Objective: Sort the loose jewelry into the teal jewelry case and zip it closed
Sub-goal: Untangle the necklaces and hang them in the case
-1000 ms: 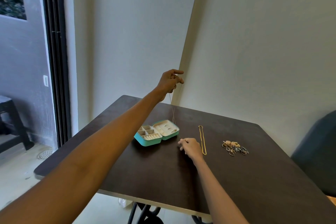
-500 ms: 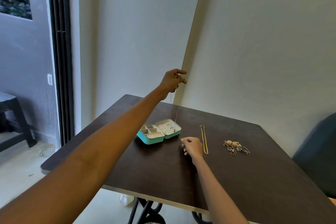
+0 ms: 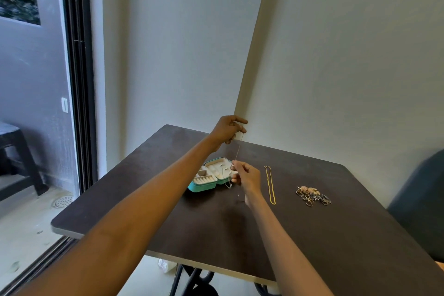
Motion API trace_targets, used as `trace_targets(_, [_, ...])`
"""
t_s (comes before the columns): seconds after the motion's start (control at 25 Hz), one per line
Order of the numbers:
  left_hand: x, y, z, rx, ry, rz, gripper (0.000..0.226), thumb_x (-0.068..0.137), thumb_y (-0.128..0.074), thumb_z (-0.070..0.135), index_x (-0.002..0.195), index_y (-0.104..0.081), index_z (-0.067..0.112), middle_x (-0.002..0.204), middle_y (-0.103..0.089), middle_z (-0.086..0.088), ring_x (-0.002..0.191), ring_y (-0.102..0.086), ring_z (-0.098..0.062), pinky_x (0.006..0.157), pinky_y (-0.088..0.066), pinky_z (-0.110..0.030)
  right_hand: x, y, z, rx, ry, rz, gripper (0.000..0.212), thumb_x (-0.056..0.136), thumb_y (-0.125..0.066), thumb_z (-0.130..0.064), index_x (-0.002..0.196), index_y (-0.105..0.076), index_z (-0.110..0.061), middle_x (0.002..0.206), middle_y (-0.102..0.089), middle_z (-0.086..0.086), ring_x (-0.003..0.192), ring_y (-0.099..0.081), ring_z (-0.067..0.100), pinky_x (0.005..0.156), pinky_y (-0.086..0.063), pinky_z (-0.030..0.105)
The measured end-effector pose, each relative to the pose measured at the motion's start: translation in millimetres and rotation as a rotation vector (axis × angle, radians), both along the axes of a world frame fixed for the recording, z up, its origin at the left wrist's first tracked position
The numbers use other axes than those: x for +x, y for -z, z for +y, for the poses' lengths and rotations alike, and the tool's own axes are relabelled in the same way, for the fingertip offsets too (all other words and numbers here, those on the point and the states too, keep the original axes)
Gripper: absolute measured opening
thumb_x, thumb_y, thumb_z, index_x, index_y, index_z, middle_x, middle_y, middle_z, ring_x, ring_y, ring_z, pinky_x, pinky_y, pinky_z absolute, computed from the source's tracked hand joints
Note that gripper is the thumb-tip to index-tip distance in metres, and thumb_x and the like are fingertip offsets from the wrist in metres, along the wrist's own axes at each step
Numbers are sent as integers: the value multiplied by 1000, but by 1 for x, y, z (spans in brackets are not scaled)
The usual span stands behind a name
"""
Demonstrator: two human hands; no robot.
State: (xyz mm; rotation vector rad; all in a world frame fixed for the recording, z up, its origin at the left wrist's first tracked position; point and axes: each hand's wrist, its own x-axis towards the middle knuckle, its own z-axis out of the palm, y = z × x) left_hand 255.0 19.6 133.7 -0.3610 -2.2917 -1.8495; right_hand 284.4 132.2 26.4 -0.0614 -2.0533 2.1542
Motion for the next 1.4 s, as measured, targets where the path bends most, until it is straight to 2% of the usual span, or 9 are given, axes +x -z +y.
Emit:
trace_targets(0.24, [-8,40,-4,-28,-51,-59,25,92,-50,2,110,-66,5,80,-66,-1,45,-41,-8,36,-34,-16,-4,-28,-1,-81,-34,88,14,94,-58,-17,87,-68,-10,77,-65,2,56,-54,8,49,-48,16])
trace_targets(0.4, [-10,49,-8,-77,-77,-51,24,92,-50,1,109,-67,4,72,-65,-1,43,-44,-7,37,-36,-15,-4,-44,1,-117,-26,113,17,95,-55,-20,93,-67,-8,80,-66,2,56,-53,9,48,-46,18])
trace_targets(0.52, [-8,34,-12,-48,-77,-30,24,92,-51,3,112,-65,4,95,-71,-10,48,-44,-8,38,-35,-14,-3,-49,2,-128,-11,113,17,96,-53,-20,92,-66,-10,82,-63,1,53,-51,9,47,-44,18])
trace_targets(0.6, [-8,19,-15,-4,-86,-2,25,92,-52,4,113,-65,5,101,-70,-9,49,-44,-9,39,-33,-15,-1,-46,3,-128,10,98,17,96,-51,-19,87,-64,-13,85,-61,1,54,-50,10,48,-44,19])
trace_targets(0.8, [-6,-21,-26,93,-106,98,27,93,-48,2,114,-63,6,89,-67,-5,50,-44,-10,38,-32,-14,2,-30,2,-152,6,24,19,98,-48,-17,84,-61,-11,81,-61,5,57,-51,12,48,-47,19])
trace_targets(1.04, [-5,-44,-34,93,-132,105,26,93,-49,1,115,-62,6,81,-64,-2,49,-44,-10,38,-34,-13,-1,-10,0,-75,17,-58,19,97,-49,-16,87,-62,-7,78,-55,6,51,-48,8,43,-44,16])
trace_targets(1.28, [-3,-14,-44,31,-116,75,27,94,-47,2,117,-60,4,93,-65,-9,50,-47,-11,39,-38,-14,3,1,-4,-39,4,-76,18,97,-50,-15,85,-62,-8,73,-54,4,53,-49,10,44,-45,17])
trace_targets(1.4, [-4,10,-49,-24,-119,-8,26,93,-50,2,116,-60,4,87,-64,-9,50,-46,-10,39,-39,-14,2,1,-5,-24,0,-72,18,96,-52,-16,85,-64,-9,71,-53,2,54,-49,10,43,-45,16])
